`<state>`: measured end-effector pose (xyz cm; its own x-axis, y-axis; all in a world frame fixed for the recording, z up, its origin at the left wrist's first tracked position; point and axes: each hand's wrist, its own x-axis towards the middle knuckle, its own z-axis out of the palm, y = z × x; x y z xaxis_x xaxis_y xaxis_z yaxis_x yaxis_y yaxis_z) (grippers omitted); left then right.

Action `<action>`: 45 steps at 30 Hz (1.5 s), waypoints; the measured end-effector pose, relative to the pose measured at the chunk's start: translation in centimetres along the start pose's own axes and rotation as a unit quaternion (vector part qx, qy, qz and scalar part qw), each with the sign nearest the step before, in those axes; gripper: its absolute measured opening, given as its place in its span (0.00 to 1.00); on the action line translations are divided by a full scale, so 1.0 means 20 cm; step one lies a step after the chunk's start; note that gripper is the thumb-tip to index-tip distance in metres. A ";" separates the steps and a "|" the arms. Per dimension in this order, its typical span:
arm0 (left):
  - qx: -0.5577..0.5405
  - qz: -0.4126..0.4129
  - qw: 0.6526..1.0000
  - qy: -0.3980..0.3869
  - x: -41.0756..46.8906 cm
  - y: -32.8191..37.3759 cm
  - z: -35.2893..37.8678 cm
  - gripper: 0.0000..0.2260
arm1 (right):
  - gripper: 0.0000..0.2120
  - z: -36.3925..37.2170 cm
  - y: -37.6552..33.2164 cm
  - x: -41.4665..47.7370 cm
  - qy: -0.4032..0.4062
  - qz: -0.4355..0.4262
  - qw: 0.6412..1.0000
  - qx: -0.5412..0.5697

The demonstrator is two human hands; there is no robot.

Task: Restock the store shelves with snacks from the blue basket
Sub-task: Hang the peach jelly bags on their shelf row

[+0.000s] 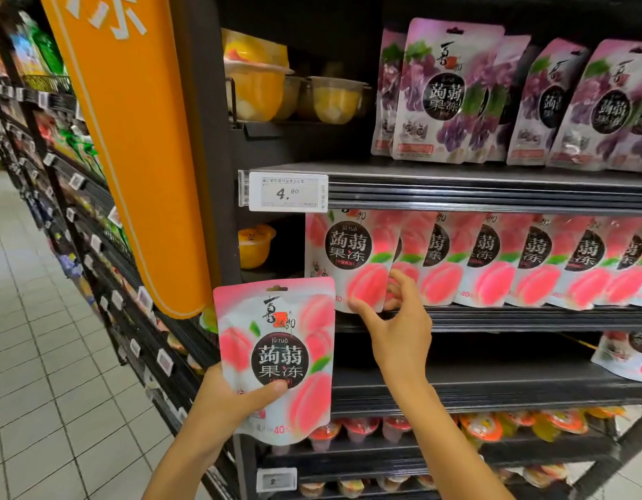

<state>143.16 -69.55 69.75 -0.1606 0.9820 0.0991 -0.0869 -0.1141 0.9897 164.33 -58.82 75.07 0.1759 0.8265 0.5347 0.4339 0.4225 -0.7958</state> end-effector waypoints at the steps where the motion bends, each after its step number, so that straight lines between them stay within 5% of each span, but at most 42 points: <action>1: 0.000 0.000 1.000 -0.002 0.00 0.00 0.00 0.29 | 0.31 0.01 0.00 0.01 0.004 0.003 1.000 -0.020; 10: 0.001 -0.012 1.000 -0.005 0.01 0.01 0.02 0.25 | 0.31 0.05 -0.01 0.03 0.045 -0.040 0.987 -0.147; 24: 0.012 -0.011 1.000 -0.012 0.02 0.04 0.06 0.24 | 0.22 0.00 0.01 0.03 0.014 -0.004 0.998 -0.068; 27: 0.016 -0.008 1.000 -0.006 0.04 0.06 0.09 0.26 | 0.13 -0.05 -0.02 0.01 0.011 0.017 0.998 0.051; 30: 0.007 0.014 1.000 -0.017 0.06 0.13 0.13 0.25 | 0.14 -0.12 -0.10 -0.04 -0.145 0.037 0.966 0.211; 33: -0.018 0.047 0.999 -0.010 0.10 0.21 0.19 0.18 | 0.15 -0.17 -0.15 -0.09 -0.310 0.048 0.922 0.227; 40: 0.006 0.046 0.994 0.094 0.15 0.35 0.32 0.22 | 0.19 -0.21 -0.20 0.00 -0.218 0.133 0.923 0.288; 45: 0.055 0.165 0.966 0.193 0.06 0.36 0.36 0.13 | 0.17 -0.20 -0.23 0.03 -0.208 0.146 0.921 0.294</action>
<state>149.50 -68.10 77.83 -0.5187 0.7632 0.3854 0.1324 -0.3736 0.9181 166.05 -61.82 80.09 -0.1978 0.9563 0.2153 -0.1531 0.1868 -0.9704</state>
